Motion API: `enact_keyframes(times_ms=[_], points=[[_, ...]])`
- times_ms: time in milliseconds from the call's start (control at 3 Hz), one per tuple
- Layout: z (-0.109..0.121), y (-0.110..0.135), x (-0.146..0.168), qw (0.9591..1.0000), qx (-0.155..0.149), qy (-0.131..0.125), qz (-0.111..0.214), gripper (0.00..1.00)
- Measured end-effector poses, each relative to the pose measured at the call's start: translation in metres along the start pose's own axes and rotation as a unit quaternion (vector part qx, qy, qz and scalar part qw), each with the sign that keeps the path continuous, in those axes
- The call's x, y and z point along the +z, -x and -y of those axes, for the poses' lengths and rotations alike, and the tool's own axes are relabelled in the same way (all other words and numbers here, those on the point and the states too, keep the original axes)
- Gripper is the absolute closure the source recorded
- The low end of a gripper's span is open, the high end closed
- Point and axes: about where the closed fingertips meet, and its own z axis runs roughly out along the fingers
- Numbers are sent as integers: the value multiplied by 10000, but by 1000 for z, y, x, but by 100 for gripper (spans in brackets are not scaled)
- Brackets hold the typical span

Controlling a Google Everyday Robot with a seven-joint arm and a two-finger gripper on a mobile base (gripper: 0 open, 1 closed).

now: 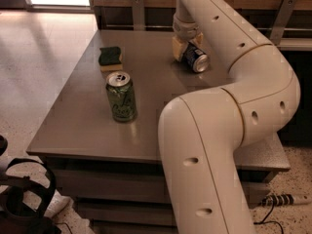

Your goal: Place pepsi can upright

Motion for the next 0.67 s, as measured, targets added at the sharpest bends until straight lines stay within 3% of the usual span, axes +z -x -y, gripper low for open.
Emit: enact_keyframes(times_ms=[667], points=[[2,15,-24,9988,-249,-94,422,100]])
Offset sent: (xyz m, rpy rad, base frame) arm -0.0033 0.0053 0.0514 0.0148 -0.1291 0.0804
